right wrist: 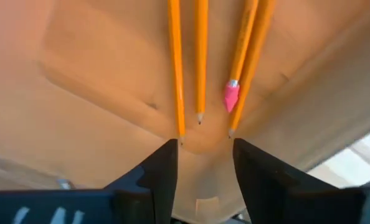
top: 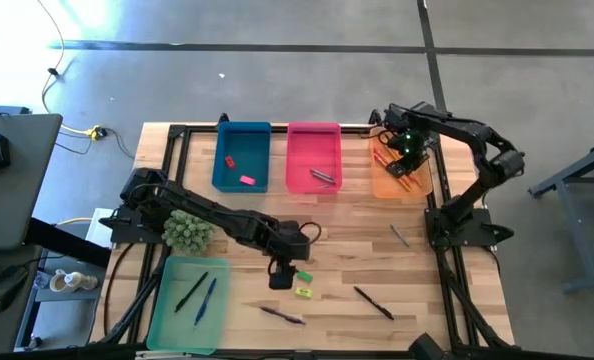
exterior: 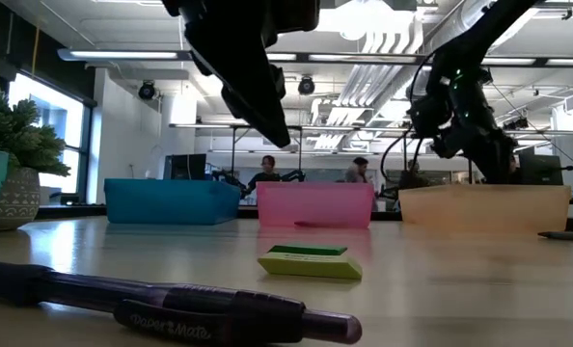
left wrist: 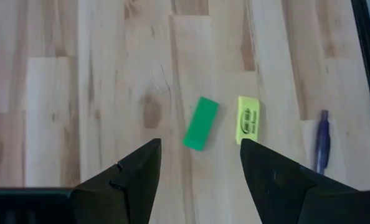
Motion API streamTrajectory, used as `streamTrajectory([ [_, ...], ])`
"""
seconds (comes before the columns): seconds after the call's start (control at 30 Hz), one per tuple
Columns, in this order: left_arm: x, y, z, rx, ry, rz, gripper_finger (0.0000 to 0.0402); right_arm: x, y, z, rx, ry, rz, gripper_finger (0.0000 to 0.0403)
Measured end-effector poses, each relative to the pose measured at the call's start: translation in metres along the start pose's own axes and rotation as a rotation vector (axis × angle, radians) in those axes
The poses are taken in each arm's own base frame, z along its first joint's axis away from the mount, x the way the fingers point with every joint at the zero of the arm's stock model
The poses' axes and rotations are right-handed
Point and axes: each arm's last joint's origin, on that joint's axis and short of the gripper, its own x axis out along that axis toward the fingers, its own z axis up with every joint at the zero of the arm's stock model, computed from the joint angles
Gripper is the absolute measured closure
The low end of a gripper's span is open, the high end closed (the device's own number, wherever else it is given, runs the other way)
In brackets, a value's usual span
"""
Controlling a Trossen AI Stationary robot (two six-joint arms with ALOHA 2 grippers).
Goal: Sort crayons/erasers/pens/pencils in bins
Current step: Put the green eraser into the blue bin
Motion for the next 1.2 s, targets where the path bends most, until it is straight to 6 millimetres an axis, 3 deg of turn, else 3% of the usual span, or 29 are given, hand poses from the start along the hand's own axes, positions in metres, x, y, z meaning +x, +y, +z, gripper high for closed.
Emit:
streamTrajectory([
  [0.17, 0.0, -0.004, -0.003, -0.006, 0.023, -0.004, 0.0195, -0.024, 0.001, -0.022, 0.085, -0.119, 0.017, 0.0263],
  [0.33, -0.015, -0.006, 0.008, 0.034, 0.07, 0.009, 0.0195, -0.045, 0.003, -0.047, 0.168, -0.251, 0.072, 0.0269],
  [0.63, -0.024, -0.007, 0.02, 0.082, 0.039, 0.018, 0.0195, -0.065, 0.012, -0.081, 0.245, -0.398, 0.12, 0.0269],
  [0.8, -0.016, -0.008, 0.018, 0.117, 0.056, 0.055, 0.0195, -0.068, 0.017, -0.086, 0.265, -0.419, 0.132, 0.0269],
  [1.2, 0.031, -0.024, 0.011, 0.204, 0.071, 0.05, 0.0195, -0.068, 0.027, -0.086, 0.24, -0.419, 0.134, 0.0269],
])
